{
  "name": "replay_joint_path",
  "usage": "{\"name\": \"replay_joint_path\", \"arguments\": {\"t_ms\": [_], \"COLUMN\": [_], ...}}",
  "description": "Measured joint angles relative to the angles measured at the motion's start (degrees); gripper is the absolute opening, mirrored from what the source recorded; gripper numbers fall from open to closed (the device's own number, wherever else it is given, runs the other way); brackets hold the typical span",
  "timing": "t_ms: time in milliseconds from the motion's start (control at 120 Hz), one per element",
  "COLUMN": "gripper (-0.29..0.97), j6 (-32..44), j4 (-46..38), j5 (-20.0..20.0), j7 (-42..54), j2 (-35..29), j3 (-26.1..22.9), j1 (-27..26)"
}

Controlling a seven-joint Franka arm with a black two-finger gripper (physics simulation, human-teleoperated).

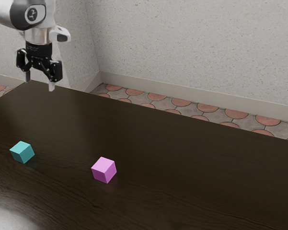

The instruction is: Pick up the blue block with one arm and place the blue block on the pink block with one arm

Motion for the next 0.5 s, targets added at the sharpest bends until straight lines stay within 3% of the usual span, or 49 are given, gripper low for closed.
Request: {"name": "replay_joint_path", "arguments": {"t_ms": [217, 500], "gripper": [0.68, 0.68], "j6": [9.36, 20.14], "j4": [-12.37, -19.89], "j5": [-0.26, -0.78], "j7": [1.10, 4.87], "j2": [-1.40, -1.22], "j3": [5.36, 10.47], "j1": [-4.97, 3.27]}}
